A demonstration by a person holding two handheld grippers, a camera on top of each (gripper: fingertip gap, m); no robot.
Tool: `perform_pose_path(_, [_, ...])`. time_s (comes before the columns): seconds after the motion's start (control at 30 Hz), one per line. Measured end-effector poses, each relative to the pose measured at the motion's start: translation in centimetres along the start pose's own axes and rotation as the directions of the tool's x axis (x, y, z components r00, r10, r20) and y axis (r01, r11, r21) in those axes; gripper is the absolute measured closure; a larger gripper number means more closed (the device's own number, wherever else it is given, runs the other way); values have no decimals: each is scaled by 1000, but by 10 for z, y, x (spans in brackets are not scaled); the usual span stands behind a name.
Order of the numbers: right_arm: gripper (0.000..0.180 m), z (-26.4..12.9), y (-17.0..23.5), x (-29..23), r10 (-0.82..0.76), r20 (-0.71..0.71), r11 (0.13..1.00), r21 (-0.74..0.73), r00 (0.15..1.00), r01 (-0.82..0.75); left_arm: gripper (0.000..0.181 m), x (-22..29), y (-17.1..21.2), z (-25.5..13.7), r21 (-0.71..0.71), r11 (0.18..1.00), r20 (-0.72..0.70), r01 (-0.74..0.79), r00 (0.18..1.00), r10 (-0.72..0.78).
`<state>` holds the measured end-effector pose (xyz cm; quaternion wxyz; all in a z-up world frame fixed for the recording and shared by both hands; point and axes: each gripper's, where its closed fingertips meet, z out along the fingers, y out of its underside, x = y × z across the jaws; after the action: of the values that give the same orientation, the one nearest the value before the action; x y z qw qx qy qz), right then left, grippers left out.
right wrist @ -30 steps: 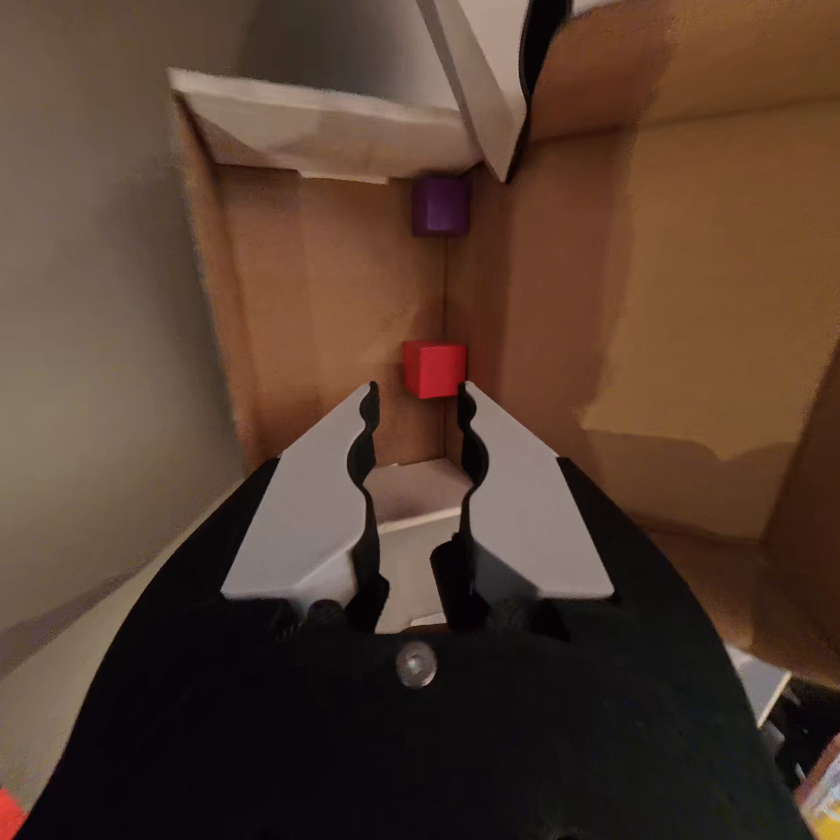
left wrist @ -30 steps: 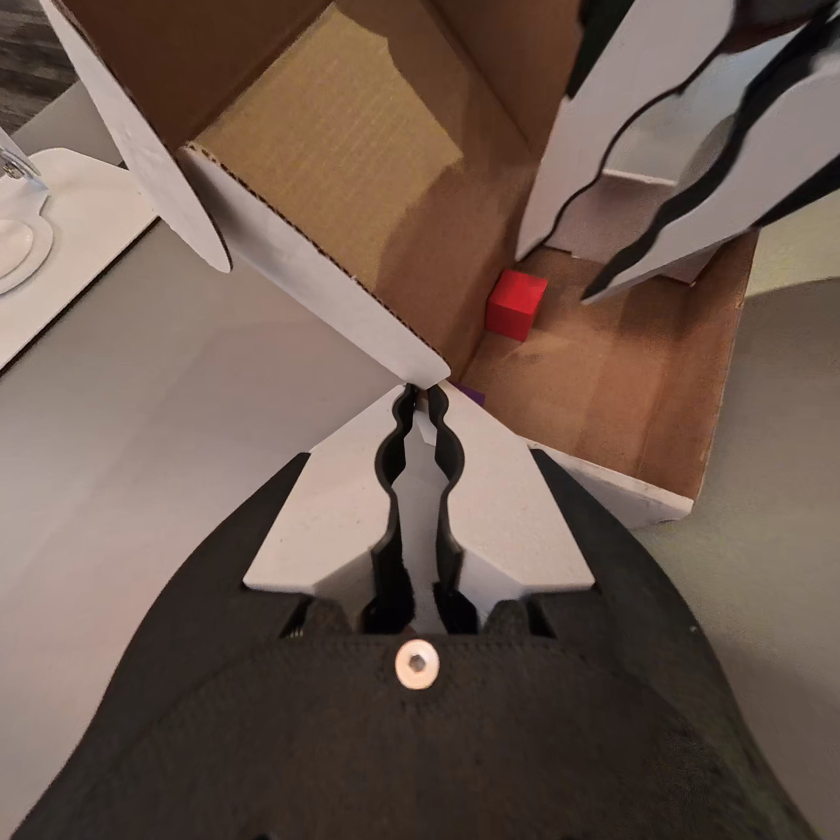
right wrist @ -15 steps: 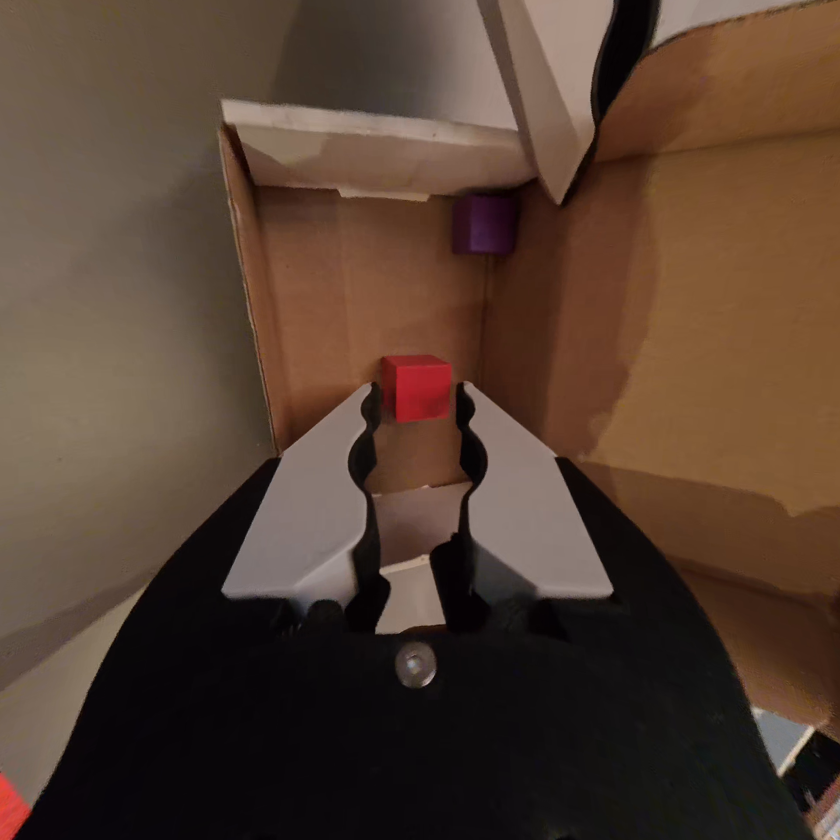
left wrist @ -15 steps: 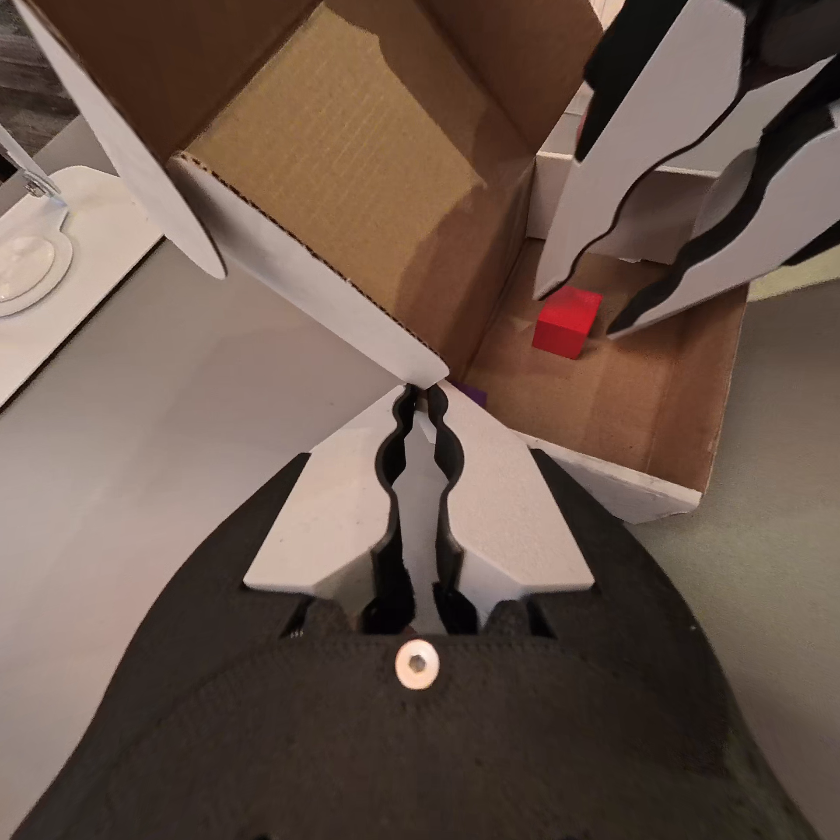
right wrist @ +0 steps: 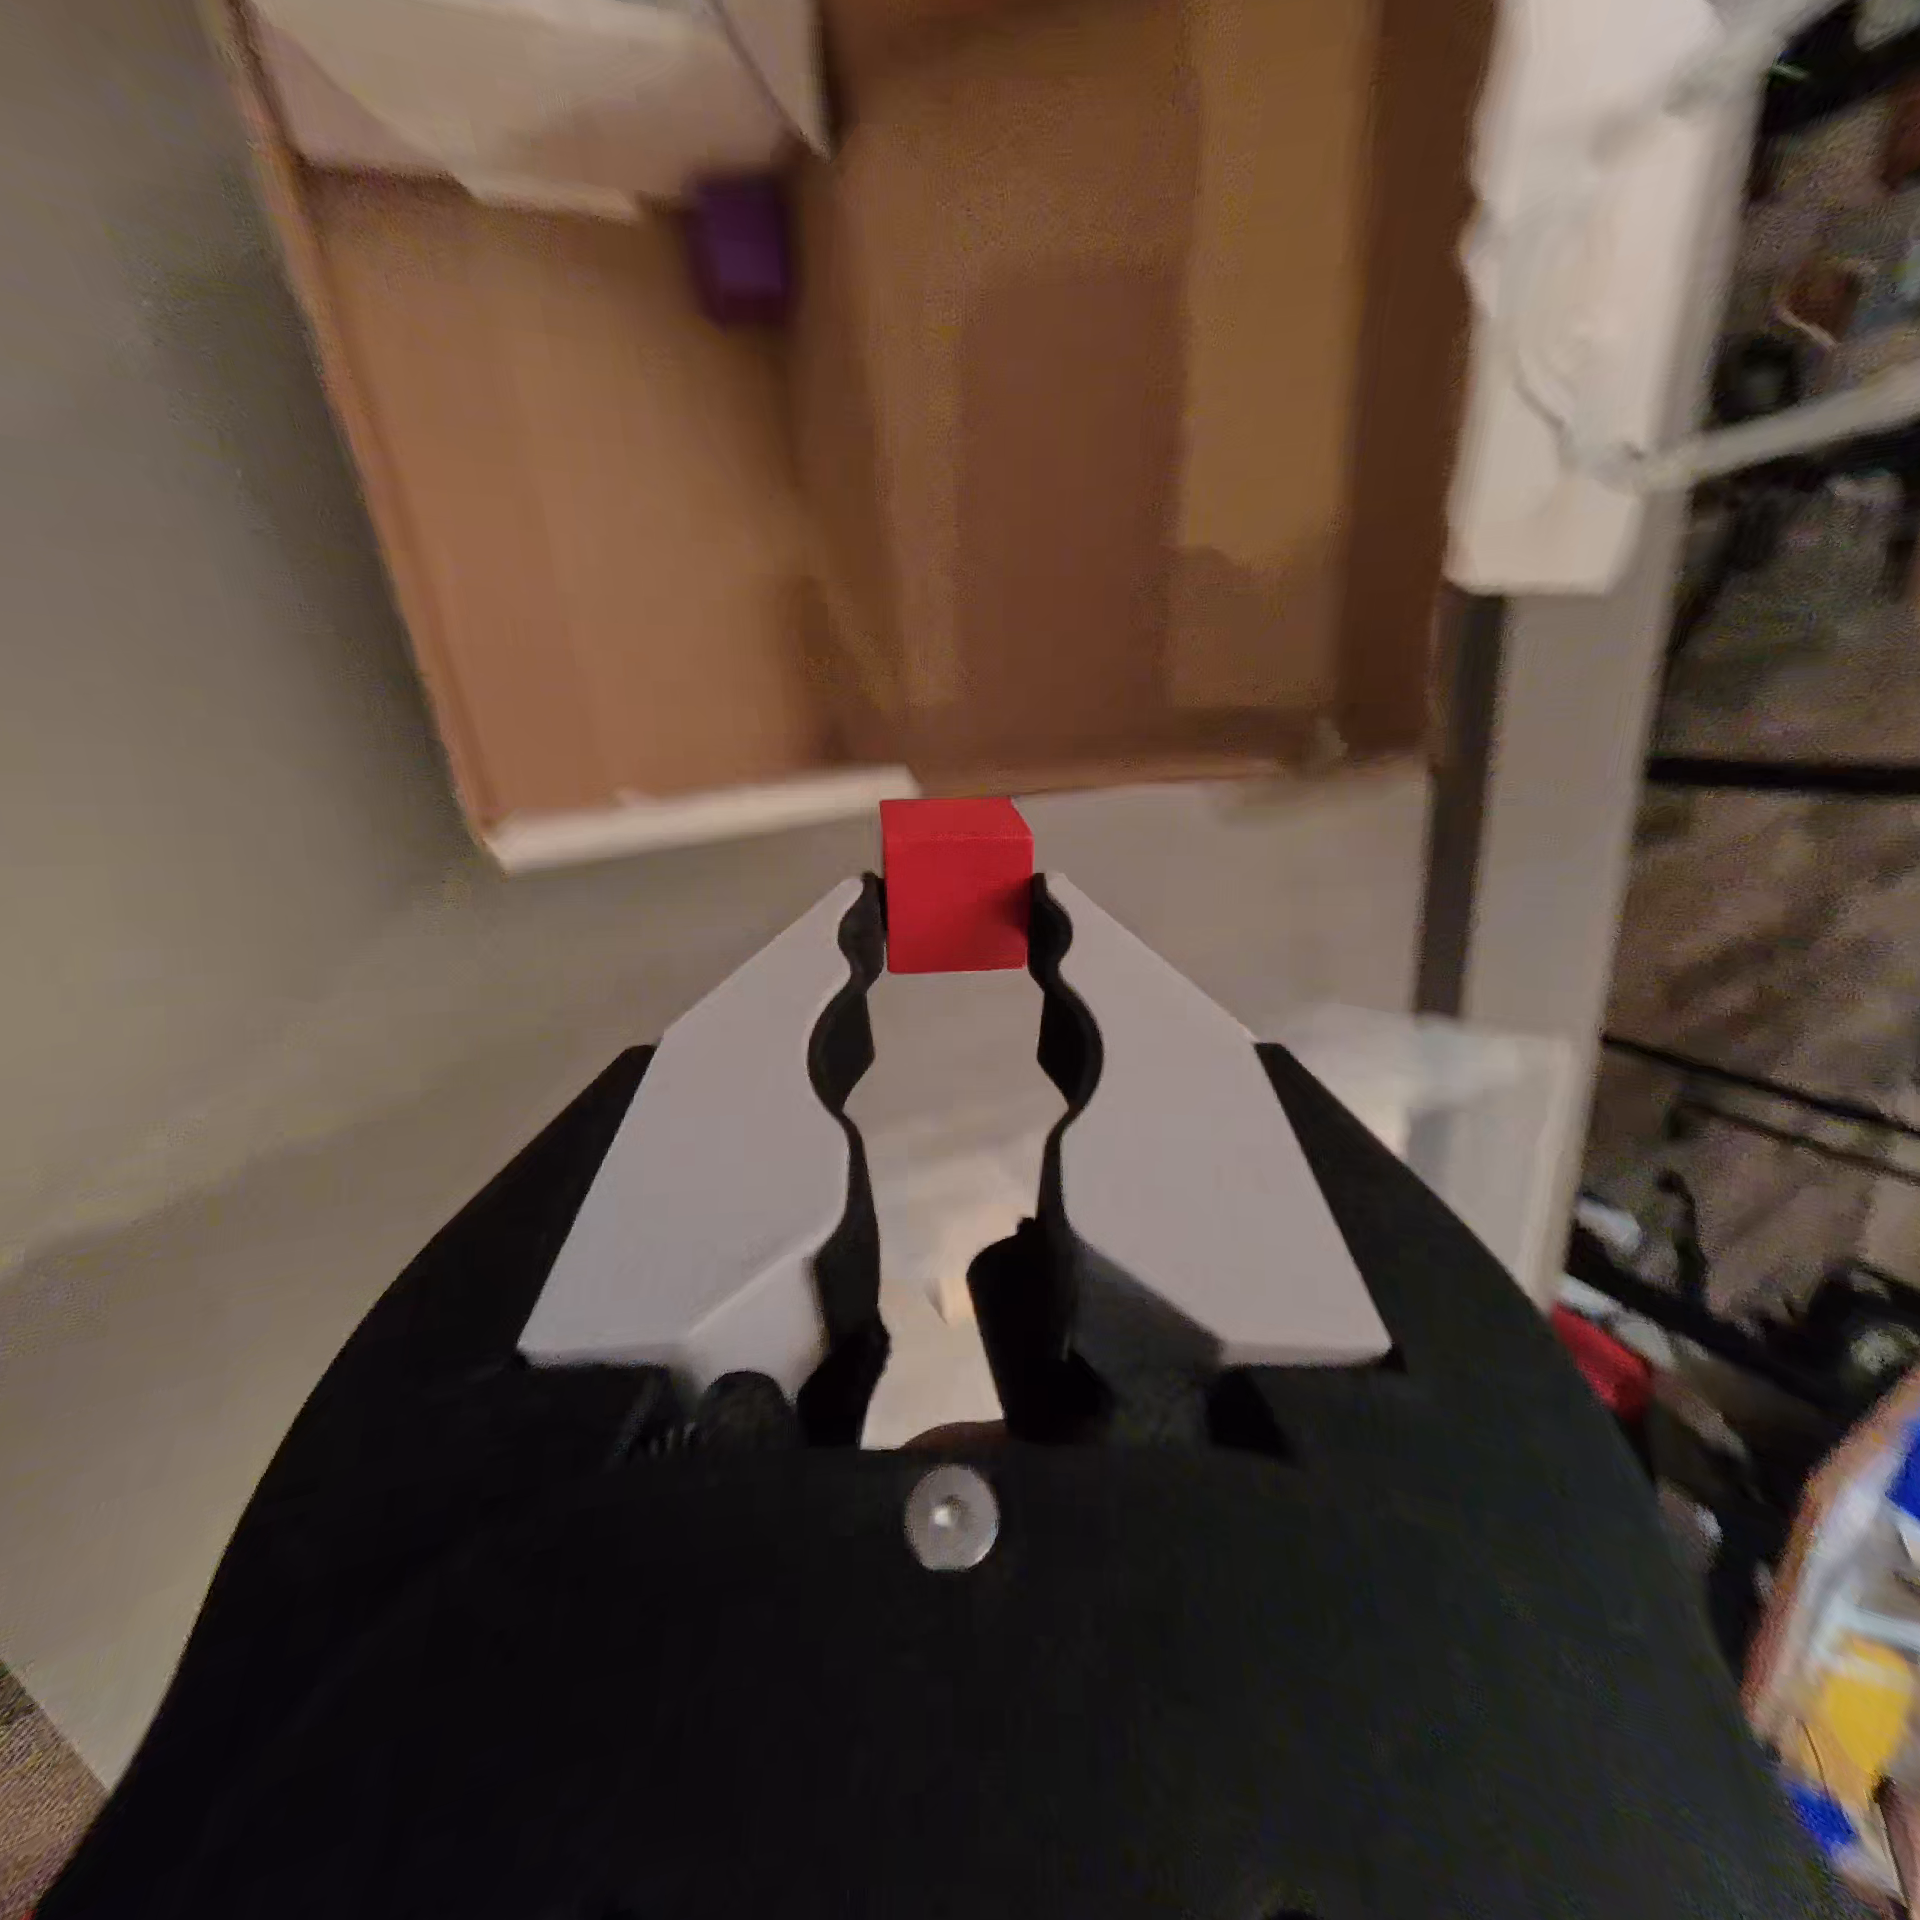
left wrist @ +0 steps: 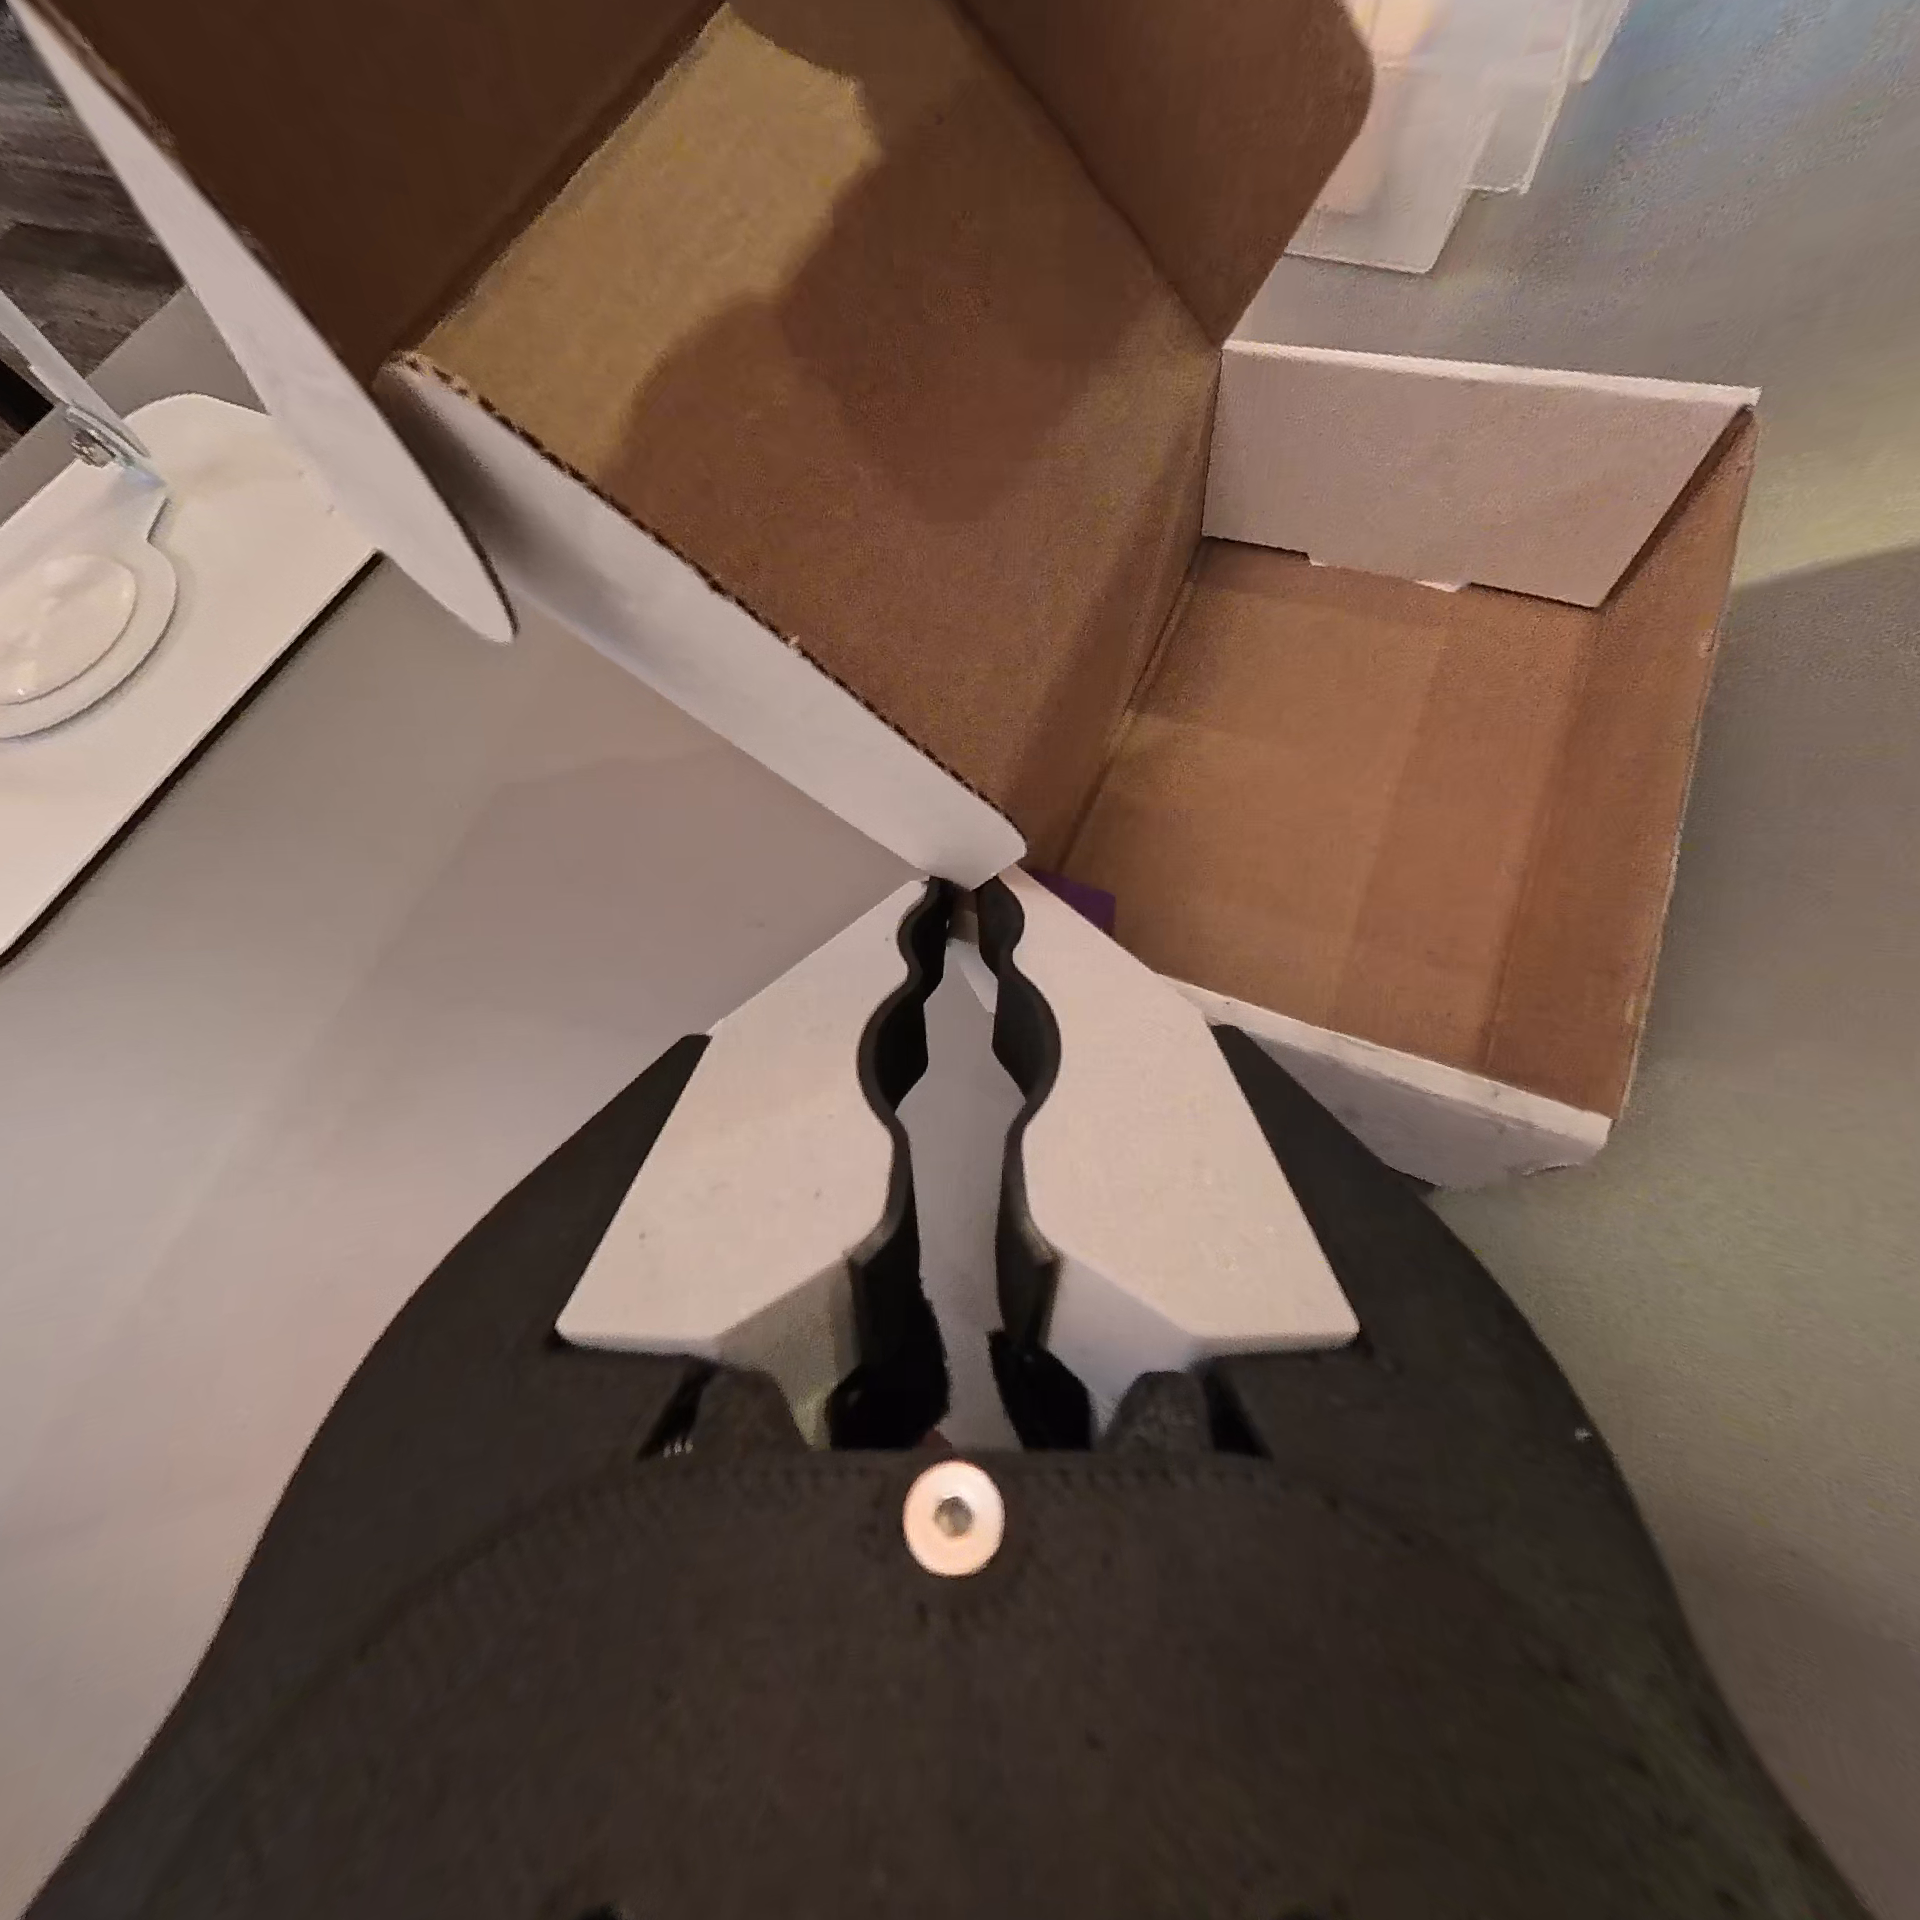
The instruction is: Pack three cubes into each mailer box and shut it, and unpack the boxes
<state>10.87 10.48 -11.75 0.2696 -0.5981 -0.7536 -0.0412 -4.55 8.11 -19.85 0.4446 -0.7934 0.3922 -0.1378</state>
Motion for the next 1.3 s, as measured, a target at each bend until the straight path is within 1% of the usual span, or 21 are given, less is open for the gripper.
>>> perform_pose_path(0.07, [154,-22,43,26,29,-58,997,-63,998,-33,177,0,0,0,0,1000,-1,0,1000,0])
perform_pose_path(0.13, [154,-30,94,46,51,-96,983,-169,994,-67,177,0,0,1,1,1000,-1,2,1000,-2])
perform_pose_path(0.2, [154,-23,135,48,70,-59,968,-237,996,-82,177,0,-1,1,1,1000,-2,3,1000,-3])
perform_pose_path(0.33, [154,10,194,31,85,44,931,-358,995,-64,177,-1,-1,1,5,1000,-6,9,1000,-9])
perform_pose_path(0.5, [154,43,228,9,125,140,908,-416,982,-56,177,-1,-1,1,15,1000,-16,22,1000,-21])
perform_pose_path(0.6, [154,53,228,2,149,182,917,-392,972,-68,177,-2,-1,2,19,999,-21,27,999,-27])
perform_pose_path(0.67, [154,56,231,0,145,190,911,-409,971,-56,177,-2,-1,2,18,1000,-21,25,999,-25])
perform_pose_path(0.73, [149,55,232,0,146,187,905,-421,971,-55,177,-1,-1,2,18,1000,-18,18,1000,-17])
perform_pose_path(0.77, [141,52,231,3,151,172,906,-419,974,-66,177,-1,-1,2,16,1000,-16,13,1000,-13])
perform_pose_path(0.8, [137,48,229,7,153,154,908,-412,976,-77,177,-1,-1,2,15,1000,-14,8,1000,-8])
perform_pose_path(0.87, [136,31,221,18,140,89,907,-410,986,-92,177,-1,-1,2,15,1000,-10,4,1000,-3])
perform_pose_path(0.9, [136,18,211,26,122,39,911,-401,992,-96,177,-1,-1,2,15,1000,-10,4,1000,-4])
perform_pose_path(0.93, [136,5,193,30,107,2,928,-360,994,-99,177,-1,-1,2,16,1000,-9,5,1000,-4])
perform_pose_path(0.97, [138,-8,166,31,99,-18,953,-285,995,-100,177,-1,-2,3,16,1000,-9,5,1000,-5])
perform_pose_path(1.03, [141,-30,100,25,83,-30,993,-83,996,-86,177,-1,-2,3,17,1000,-7,4,1000,-4])
perform_pose_path(1.07, [140,-36,66,17,77,-11,997,14,997,-77,177,-1,-2,3,16,1000,-6,3,1000,-3])
perform_pose_path(1.1, [134,-40,36,4,69,26,993,93,997,-71,177,-1,-2,3,16,1000,-3,1,1000,-1])
perform_pose_path(1.13, [129,-40,10,-7,64,56,986,150,996,-71,177,-1,-2,3,15,1000,2,-5,1000,5])
perform_pose_path(1.17, [128,-37,-13,-16,69,74,978,193,995,-82,177,-1,-2,3,13,1000,7,-10,1000,10])
perform_pose_path(1.23, [132,-24,-57,-36,87,139,955,269,986,-122,177,-1,-3,3,16,1000,5,-1,1000,1])
perform_pose_path(1.3, [137,-1,-87,-55,90,183,951,276,979,-139,177,-1,-2,3,21,1000,-3,10,1000,-10])
